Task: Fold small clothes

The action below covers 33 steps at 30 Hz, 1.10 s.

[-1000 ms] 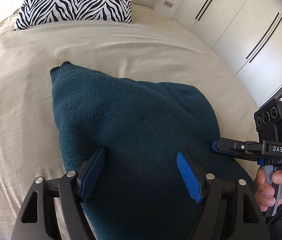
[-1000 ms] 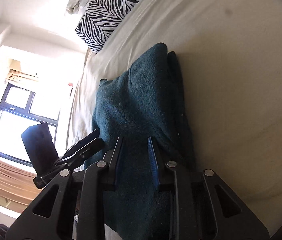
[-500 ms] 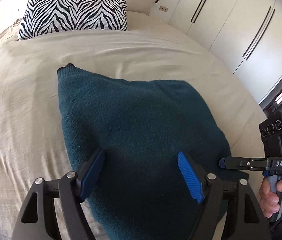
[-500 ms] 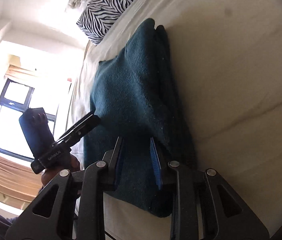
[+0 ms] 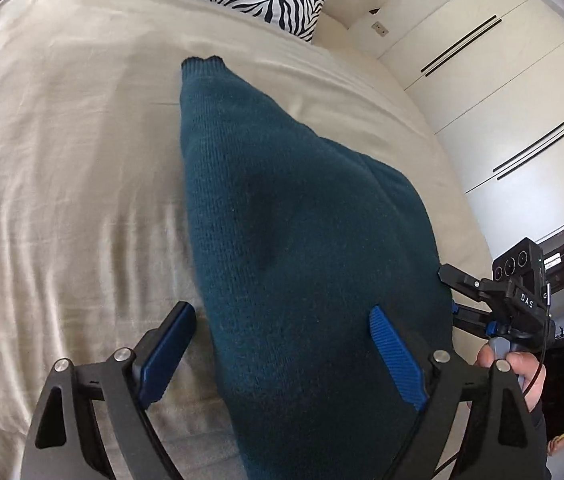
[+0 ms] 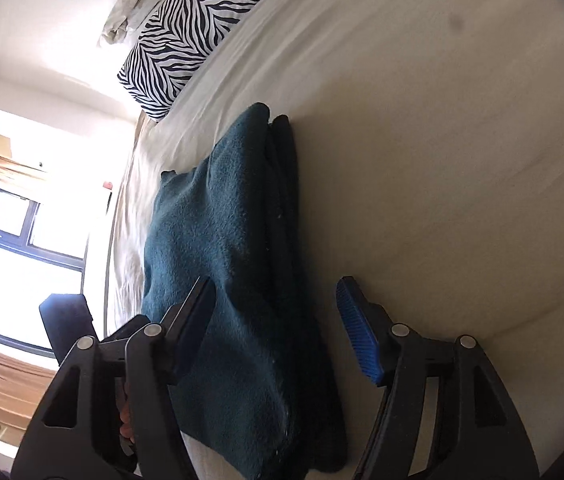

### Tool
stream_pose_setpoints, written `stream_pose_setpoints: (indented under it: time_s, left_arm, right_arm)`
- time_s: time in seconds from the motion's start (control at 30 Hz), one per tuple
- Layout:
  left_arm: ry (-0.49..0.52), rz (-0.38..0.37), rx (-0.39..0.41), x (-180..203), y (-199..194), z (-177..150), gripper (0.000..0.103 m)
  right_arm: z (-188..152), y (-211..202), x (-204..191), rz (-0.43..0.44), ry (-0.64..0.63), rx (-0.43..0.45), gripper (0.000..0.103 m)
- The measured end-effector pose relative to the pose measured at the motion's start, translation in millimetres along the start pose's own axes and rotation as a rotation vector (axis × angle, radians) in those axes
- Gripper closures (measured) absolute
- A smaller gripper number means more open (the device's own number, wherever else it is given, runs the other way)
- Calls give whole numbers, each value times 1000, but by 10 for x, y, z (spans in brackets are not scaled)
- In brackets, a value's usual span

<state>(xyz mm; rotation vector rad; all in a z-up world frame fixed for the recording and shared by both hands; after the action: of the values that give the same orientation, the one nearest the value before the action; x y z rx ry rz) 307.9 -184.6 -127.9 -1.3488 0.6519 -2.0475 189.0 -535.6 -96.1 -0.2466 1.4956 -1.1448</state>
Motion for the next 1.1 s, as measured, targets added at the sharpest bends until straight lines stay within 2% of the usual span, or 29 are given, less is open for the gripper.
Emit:
stream_pose_setpoints:
  time_s: [0.07,0.13,0.27,0.37,0.57,0.73,0.83,0.97,1.03,1.1]
  left_arm:
    - [-5,0,-14,18,69,22,25]
    - [-16,18,-31,29,113,67,32]
    - [-33,15,-60,35,76,111,54]
    - [-8,23,-62,67,-74,94,61]
    - [100,67,-39,189,-715,-111,61]
    - [108,89,-15,-33,-1470,-527,61]
    - [105,119,-8,-206,-1819,-838,61]
    - [63,142,-23,-625,-2017,-1216,60]
    - [23,140,-36,-845,-1926,-1369,59]
    - [-4,103,-5,-968,-1894,-1440,56]
  right_arm:
    - [50,64,-4,-8,0,-6,45]
    - [59,207,-61,-43,-40,-53,71]
    - [62,340,-222,-162,-111,-62,76]
    - [-8,188,-394,-205,-156,-25,80]
    - [-442,-246,-1070,-175,-257,10,82]
    - [-1131,-342,-1610,-92,-325,-23,82]
    - [-1572,-234,-1837,-60,-349,-61,82]
    - [-2096,72,-1914,-73,-359,-126,82]
    - [-2254,228,-1817,-130,-356,-131,82]
    - [-2344,354,-1691,-169,-338,-121,81]
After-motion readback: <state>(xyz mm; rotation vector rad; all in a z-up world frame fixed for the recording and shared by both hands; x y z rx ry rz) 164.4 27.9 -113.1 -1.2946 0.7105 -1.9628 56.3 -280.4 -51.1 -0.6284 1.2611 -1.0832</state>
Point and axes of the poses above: each gripper's, at about its wrist camera, not at the fingertips, and y roughly the way its jaws point, x to its right, z to its top, the point moved 7 cm from there along y, roughly the way its jaws point, and after that the axes turned 6 degrees about -z, right-handed, at the moved point
